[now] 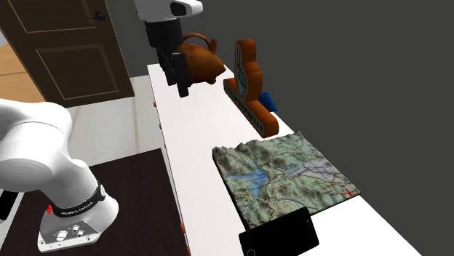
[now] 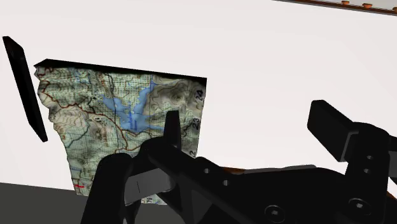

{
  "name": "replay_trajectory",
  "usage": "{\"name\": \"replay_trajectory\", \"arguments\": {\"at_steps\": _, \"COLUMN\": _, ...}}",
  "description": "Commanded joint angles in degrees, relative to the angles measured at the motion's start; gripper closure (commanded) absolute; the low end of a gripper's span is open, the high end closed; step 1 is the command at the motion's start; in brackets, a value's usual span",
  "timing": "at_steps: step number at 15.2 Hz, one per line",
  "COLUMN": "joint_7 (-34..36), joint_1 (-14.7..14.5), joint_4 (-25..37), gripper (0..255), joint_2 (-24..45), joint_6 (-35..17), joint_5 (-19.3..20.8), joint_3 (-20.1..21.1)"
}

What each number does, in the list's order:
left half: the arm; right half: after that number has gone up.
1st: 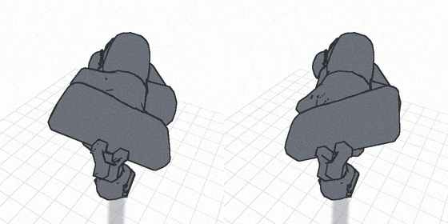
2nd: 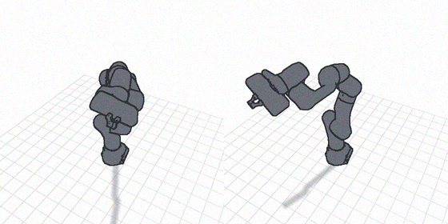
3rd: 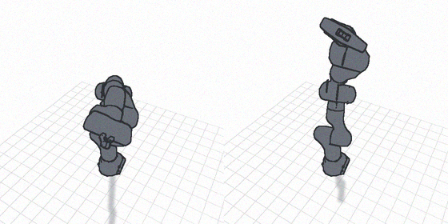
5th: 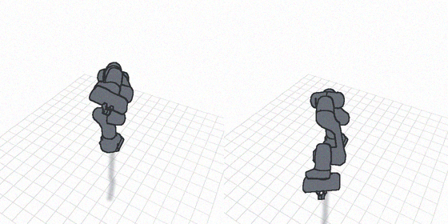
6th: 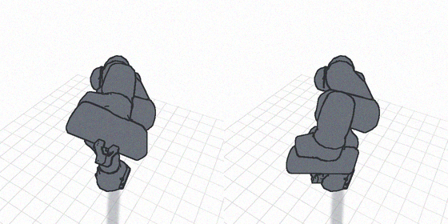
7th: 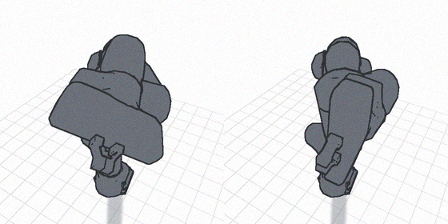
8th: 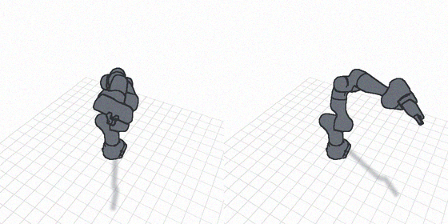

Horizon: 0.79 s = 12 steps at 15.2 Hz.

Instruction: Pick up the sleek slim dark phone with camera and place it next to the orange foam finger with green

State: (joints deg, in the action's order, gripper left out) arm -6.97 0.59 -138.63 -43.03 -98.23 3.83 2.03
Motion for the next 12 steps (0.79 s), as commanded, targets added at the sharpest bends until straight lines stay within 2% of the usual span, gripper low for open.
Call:
{"name": "replay_trajectory", "arguments": {"at_steps": 1, "joint_7": 0.00, "joint_1": 0.00, "joint_4": 0.00, "gripper": 0, "joint_2": 0.00, "joint_6": 0.00, "joint_5": 0.00, "joint_3": 0.00}}
{"name": "replay_trajectory", "arguments": {"at_steps": 7, "joint_7": 2.04, "joint_1": 3.86, "joint_4": -8.15, "gripper": 0, "joint_2": 2.61, "joint_6": -11.00, "joint_5": 8.81, "joint_3": 1.52}}
{"name": "replay_trajectory", "arguments": {"at_steps": 12, "joint_7": 5.54, "joint_1": 8.66, "joint_4": -13.00, "gripper": 0, "joint_2": 7.01, "joint_6": -20.60, "joint_5": 17.82, "joint_3": 2.64}}
